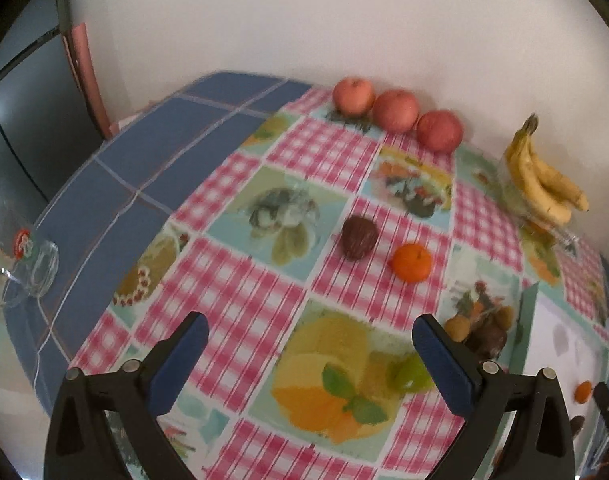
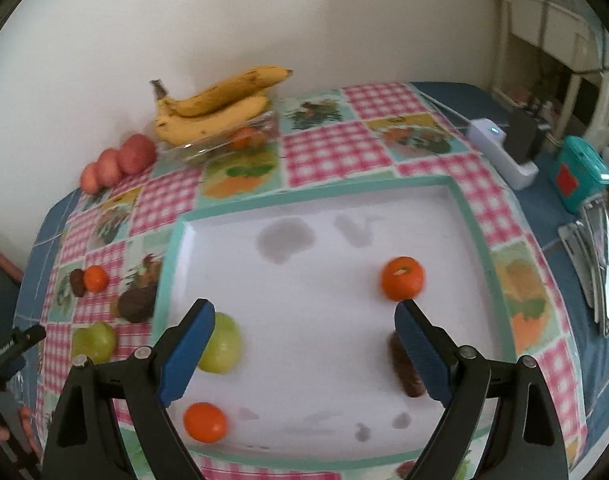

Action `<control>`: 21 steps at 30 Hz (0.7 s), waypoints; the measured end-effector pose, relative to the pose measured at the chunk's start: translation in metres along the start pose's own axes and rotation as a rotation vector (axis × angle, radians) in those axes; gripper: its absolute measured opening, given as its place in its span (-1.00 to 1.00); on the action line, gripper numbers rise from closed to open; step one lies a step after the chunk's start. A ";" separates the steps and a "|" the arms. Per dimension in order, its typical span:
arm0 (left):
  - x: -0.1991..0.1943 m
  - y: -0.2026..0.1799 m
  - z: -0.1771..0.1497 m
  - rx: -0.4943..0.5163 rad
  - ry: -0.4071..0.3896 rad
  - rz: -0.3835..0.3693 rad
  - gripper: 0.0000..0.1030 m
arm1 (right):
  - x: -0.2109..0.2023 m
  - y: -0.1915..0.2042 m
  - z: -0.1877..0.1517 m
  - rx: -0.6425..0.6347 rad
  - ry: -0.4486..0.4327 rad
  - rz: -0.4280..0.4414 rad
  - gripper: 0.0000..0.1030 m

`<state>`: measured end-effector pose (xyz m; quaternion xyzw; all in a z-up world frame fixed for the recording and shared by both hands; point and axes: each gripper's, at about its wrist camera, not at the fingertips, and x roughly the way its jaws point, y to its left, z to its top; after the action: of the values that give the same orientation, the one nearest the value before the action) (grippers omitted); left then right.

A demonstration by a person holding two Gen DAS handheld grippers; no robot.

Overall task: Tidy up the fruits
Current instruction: 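Move both tools back toward the remaining fruits on the tablecloth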

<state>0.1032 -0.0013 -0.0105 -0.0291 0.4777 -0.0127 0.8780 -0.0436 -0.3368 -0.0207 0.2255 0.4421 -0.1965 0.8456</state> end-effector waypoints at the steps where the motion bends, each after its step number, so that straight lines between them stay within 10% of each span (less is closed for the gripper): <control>1: -0.002 0.000 0.003 0.001 -0.013 -0.009 1.00 | 0.001 0.007 0.000 -0.015 -0.002 0.011 0.78; 12: 0.010 0.007 0.035 -0.061 0.010 -0.184 1.00 | 0.011 0.061 0.006 -0.132 -0.005 0.078 0.78; 21: 0.018 0.006 0.068 -0.041 0.024 -0.154 1.00 | 0.017 0.110 0.021 -0.243 0.041 0.120 0.78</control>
<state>0.1701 0.0064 0.0106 -0.0837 0.4845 -0.0707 0.8679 0.0379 -0.2602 -0.0009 0.1512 0.4658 -0.0860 0.8676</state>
